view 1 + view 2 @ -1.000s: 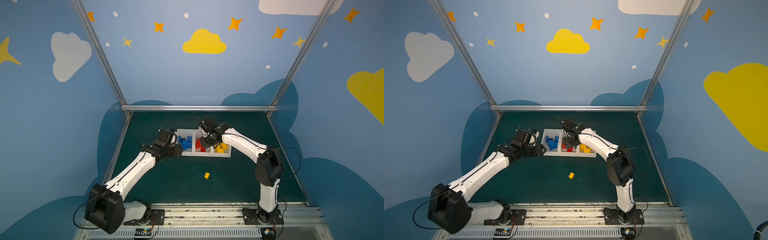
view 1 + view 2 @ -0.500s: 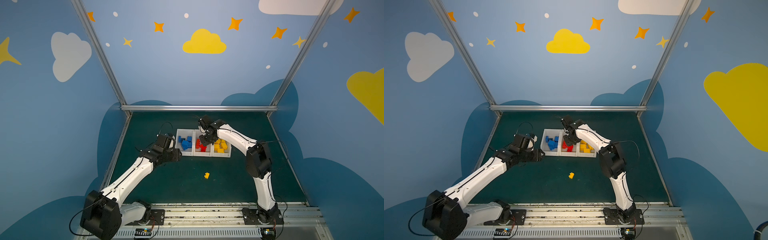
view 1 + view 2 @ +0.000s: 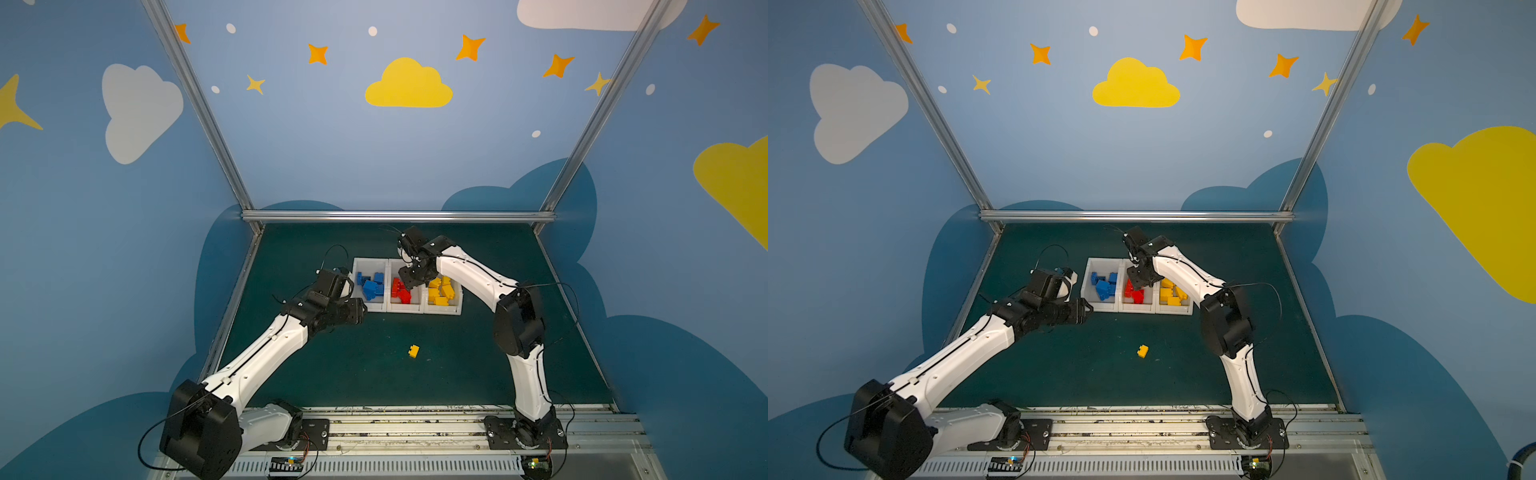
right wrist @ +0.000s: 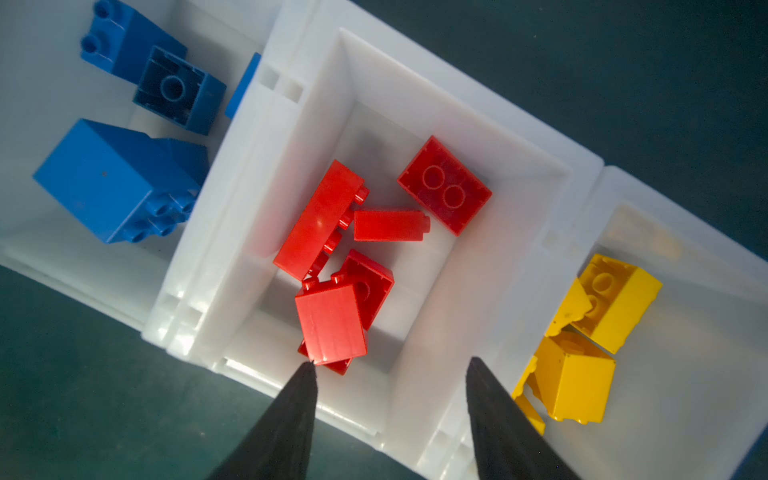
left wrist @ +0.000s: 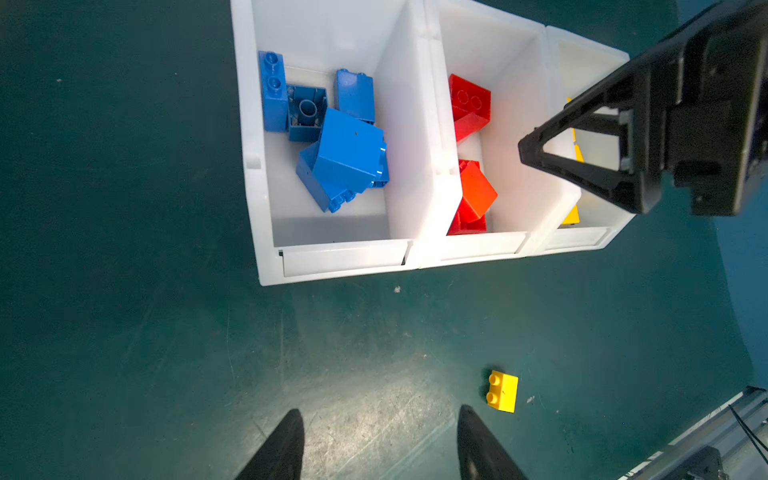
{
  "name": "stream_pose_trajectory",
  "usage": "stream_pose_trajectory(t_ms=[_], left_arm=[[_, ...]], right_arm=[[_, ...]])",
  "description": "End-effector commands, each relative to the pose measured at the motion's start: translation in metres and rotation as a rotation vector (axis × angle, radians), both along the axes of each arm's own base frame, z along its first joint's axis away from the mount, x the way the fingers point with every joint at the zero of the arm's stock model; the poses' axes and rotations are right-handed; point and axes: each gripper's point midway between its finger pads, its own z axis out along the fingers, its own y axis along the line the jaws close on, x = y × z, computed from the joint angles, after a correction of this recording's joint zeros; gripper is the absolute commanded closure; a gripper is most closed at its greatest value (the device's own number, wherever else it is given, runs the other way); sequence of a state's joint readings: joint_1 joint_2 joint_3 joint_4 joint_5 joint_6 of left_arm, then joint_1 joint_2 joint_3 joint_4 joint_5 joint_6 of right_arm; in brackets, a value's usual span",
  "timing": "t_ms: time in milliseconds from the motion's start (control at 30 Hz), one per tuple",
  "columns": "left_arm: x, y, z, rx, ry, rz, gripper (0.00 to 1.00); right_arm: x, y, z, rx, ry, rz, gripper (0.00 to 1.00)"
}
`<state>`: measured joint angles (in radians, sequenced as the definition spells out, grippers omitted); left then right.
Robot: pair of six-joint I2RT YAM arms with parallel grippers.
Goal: Sort the legos into containers by color
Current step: 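Carry the red brick with the right gripper and drop it into the red compartment, then lower the left gripper onto the yellow brick and grasp it while the right withdraws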
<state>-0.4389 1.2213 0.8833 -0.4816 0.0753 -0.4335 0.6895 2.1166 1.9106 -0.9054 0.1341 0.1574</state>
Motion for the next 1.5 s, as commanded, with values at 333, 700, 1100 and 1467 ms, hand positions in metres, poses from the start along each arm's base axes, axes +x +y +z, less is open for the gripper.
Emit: stream_pose_trajectory(t_ms=[333, 700, 1100, 1467], left_arm=[[-0.017, -0.039, -0.014, 0.056, 0.025, -0.160, 0.39], [-0.049, -0.118, -0.057, 0.146, 0.130, -0.419, 0.39], [-0.071, -0.156, -0.100, 0.237, 0.244, -0.572, 0.41], [-0.071, -0.170, -0.122, 0.292, 0.258, -0.599, 0.46]], right_arm=[[-0.030, -0.048, 0.073, 0.109, -0.108, -0.084, 0.42], [-0.071, -0.139, 0.061, 0.116, -0.117, -0.275, 0.42], [-0.101, -0.189, 0.047, 0.148, -0.113, -0.418, 0.42], [-0.104, -0.194, 0.044, 0.159, -0.103, -0.438, 0.42]])
